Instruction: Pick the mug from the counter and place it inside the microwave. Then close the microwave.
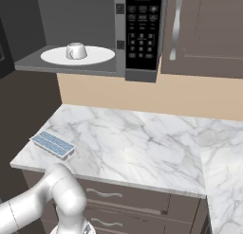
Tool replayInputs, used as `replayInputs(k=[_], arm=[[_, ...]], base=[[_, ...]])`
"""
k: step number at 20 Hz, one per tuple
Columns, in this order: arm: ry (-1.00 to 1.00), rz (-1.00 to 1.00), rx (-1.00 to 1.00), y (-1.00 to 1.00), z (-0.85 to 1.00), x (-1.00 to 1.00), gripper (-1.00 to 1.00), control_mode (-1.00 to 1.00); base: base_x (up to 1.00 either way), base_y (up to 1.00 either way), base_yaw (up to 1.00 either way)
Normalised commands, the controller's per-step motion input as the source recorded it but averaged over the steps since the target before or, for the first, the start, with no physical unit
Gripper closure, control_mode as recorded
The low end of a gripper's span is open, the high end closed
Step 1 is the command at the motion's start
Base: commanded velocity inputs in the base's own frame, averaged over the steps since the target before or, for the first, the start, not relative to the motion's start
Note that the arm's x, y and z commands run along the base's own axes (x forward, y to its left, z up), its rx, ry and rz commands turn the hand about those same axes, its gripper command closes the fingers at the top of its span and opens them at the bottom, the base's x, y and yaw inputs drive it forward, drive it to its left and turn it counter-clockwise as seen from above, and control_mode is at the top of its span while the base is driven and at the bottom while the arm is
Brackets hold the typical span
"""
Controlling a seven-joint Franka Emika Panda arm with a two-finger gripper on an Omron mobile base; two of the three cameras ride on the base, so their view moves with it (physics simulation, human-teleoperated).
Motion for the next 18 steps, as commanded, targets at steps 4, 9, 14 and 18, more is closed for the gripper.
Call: replayInputs(k=[4,9,14,18], arm=[[0.05,-0.05,-0.03,0.25,-0.30,0.18,-1.00,-1.00],[0.13,-0.04,-0.03,0.18,-0.28,0.41,-1.00,-1.00],[0.15,-0.04,-0.03,0.30,-0.20,0.36,-1.00,-1.00],[0.13,-0.02,-0.02,0.21,-0.06,0.16,-1.00,-1.00]], base=[[0.00,0.00,0.00],[0.00,0.00,0.00],[0.00,0.00,0.00],[0.00,0.00,0.00]])
